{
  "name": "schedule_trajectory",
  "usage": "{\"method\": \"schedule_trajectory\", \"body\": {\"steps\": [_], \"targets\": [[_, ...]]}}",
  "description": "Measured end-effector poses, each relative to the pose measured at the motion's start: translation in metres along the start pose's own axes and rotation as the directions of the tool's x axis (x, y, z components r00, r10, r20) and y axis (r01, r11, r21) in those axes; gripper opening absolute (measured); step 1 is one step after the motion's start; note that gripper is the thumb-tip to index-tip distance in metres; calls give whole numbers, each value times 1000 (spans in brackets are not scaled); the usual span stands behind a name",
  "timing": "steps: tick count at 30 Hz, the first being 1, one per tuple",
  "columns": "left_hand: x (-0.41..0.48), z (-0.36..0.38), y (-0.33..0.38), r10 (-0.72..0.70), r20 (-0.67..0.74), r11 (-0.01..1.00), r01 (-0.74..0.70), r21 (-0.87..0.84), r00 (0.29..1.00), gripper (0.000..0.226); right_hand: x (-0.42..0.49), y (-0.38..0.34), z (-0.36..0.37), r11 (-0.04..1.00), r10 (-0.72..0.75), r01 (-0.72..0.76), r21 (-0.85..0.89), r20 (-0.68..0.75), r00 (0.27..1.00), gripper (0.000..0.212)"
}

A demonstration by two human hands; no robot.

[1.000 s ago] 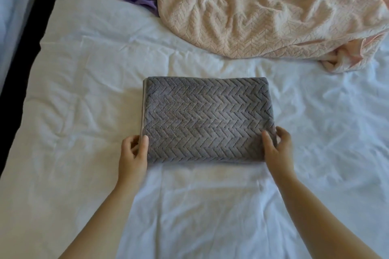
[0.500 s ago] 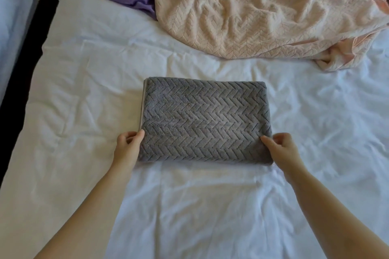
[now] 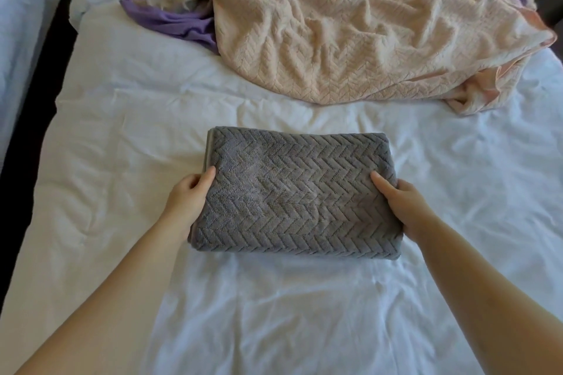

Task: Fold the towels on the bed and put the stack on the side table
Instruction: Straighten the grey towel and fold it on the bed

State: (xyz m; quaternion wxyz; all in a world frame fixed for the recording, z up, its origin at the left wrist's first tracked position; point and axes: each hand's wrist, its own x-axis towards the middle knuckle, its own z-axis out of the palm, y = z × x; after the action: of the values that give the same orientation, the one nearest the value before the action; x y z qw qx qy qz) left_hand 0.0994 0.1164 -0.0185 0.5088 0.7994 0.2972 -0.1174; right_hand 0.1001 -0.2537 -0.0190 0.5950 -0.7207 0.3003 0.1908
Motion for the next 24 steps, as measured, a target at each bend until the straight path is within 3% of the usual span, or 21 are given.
{"method": "schedule_trajectory", "body": {"steps": [5,10,18,24], "targets": [[-17,6,60,210,22,970,-211,118,978,29,-36,-7,-33,989,-12,27,144,-103,995,38],[-40,65,123,306,142,934,-326,143,941,27,-78,3,-101,953,11,63,295,-242,970,40],[-112,259,200,397,436,842,-510,176,807,32,-135,70,-256,881,161,109,460,-508,846,25],[-153,411,234,421,558,719,-638,275,715,39,-135,136,-354,834,301,59,549,-542,784,26]]}}
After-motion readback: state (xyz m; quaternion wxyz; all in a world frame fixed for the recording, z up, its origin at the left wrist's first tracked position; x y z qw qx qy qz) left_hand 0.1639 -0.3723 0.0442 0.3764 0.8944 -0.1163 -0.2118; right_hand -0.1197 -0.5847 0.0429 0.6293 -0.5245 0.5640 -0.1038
